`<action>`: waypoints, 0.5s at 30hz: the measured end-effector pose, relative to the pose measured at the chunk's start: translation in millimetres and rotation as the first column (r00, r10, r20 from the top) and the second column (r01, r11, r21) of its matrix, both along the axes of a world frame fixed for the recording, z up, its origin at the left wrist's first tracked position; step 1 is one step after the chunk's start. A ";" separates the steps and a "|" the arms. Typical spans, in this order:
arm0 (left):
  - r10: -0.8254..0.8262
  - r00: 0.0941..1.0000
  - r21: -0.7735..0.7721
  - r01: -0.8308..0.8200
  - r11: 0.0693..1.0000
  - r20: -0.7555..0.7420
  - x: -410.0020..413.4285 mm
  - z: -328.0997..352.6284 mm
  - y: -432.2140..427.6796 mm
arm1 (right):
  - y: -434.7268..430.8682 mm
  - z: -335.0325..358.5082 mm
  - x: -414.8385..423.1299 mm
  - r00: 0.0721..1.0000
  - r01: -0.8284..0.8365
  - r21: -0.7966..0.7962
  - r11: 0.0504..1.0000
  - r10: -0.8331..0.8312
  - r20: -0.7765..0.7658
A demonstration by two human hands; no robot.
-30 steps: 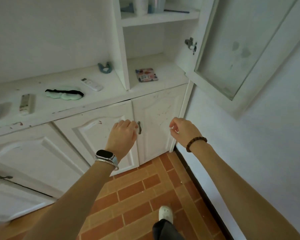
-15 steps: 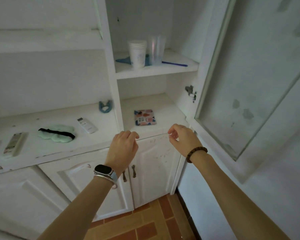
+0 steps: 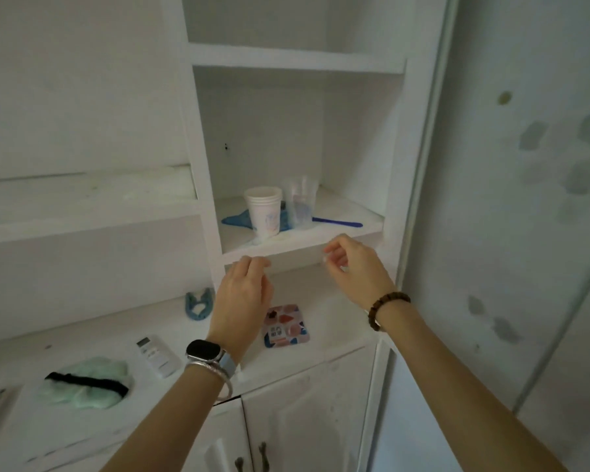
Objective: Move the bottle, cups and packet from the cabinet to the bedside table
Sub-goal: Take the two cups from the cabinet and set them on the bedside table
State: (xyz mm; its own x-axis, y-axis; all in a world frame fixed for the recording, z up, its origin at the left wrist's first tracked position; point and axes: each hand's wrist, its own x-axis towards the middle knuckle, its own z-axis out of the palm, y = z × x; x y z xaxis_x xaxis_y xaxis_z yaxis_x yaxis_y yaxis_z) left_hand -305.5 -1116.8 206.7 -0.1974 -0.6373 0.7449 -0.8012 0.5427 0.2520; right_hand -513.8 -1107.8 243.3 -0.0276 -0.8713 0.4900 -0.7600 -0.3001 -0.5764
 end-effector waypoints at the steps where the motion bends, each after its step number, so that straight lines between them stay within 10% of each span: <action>1: 0.002 1.000 -0.013 -0.002 1.000 -0.023 -2.1 8.5 -8.1 | -7.0 7.8 2.6 1.000 -0.002 -0.002 1.000 0.003 0.015; 15: 0.176 0.955 0.123 -0.150 0.981 -0.239 -29.4 58.5 -96.6 | -105.6 48.5 22.4 0.973 -0.021 0.011 1.000 0.018 0.228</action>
State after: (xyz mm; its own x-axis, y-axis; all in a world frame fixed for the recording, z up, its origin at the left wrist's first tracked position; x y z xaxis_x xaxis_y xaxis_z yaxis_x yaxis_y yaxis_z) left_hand -334.9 -1213.4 265.2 0.0979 -0.7211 0.6859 -0.7821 0.3705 0.5011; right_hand -491.3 -1213.4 291.8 -0.1201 -0.8792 0.4611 -0.6022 -0.3047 -0.7379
